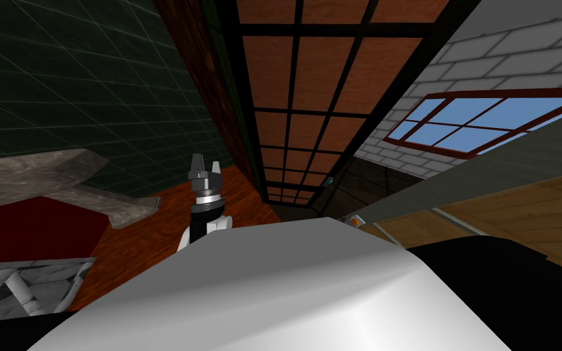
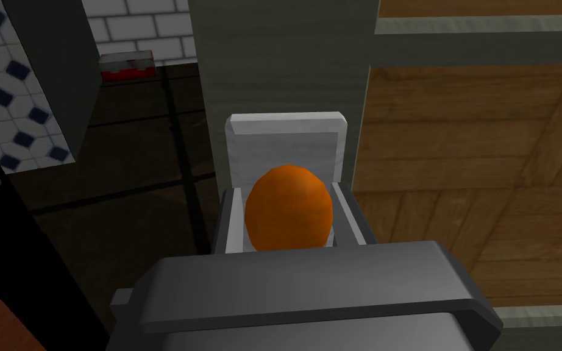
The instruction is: Push the door open
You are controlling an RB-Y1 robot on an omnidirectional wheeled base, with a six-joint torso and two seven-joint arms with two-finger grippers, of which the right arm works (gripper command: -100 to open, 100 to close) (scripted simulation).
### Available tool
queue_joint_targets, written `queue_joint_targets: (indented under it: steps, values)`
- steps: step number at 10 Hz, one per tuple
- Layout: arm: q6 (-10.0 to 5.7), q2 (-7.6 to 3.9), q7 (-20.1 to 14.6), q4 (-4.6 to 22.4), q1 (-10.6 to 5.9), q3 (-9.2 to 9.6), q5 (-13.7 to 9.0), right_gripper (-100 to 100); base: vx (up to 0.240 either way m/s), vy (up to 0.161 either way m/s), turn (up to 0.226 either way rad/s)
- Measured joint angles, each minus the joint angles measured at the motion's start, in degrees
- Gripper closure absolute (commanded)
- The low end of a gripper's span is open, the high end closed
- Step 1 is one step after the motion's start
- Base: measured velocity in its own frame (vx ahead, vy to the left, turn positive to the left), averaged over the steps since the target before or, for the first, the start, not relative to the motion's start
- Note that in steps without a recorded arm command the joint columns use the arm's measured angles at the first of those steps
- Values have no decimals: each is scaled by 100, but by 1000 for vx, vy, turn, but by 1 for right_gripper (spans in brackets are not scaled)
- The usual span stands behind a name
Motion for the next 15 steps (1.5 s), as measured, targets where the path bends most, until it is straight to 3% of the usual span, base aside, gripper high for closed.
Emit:
queue_joint_targets:
  steps: [1, 4, 6, 11, 13, 15]
  values:
    - [-50, 26, 21, 62, -33, -61, -47, 100, 140, -157, 4]
    - [8, 60, 241, -205, 94, -271, -249, 100, 92, -100, -21]
    - [-79, -13, 116, 92, -54, -319, -267, 100, 103, -78, -13]
    - [-149, 18, 178, 226, -68, -576, -500, 100, 108, -100, -26]
    - [-208, 51, 264, 205, -88, -674, -599, 100, -47, -152, 222]
    - [-426, 106, 349, 430, -283, -837, -781, 100, -70, -201, 248]
